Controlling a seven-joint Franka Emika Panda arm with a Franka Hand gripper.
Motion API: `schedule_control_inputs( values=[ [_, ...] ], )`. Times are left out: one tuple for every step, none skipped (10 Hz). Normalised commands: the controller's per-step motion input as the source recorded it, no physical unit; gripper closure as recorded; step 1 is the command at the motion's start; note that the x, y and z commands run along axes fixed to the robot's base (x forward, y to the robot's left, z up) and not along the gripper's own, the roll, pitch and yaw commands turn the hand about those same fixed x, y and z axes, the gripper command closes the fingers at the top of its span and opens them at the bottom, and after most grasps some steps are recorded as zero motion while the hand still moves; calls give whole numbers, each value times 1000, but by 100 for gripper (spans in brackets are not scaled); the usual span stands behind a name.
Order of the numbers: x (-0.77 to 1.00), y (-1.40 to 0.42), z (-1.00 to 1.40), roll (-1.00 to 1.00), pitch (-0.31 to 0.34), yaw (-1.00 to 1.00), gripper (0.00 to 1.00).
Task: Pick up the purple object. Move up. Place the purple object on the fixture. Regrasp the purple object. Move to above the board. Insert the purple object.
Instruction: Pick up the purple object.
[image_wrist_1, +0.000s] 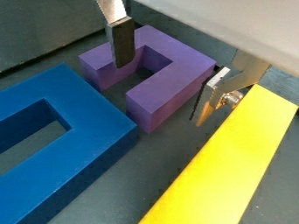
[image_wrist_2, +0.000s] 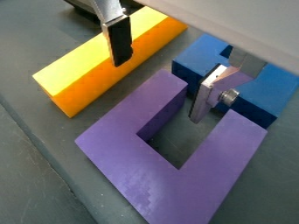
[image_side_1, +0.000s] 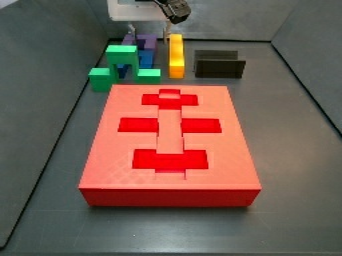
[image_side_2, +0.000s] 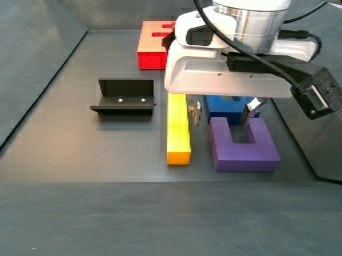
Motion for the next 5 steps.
schedule_control_inputs(
  values=[
    [0, -63, -69, 0, -17, 0, 0],
    [80, -109, -49, 0, -34, 0, 0],
    [66, -57, -71, 0, -29, 0, 0],
    [0, 0, -43, 0, 0, 0, 0],
    [0, 0, -140, 0, 0, 0, 0]
  ],
)
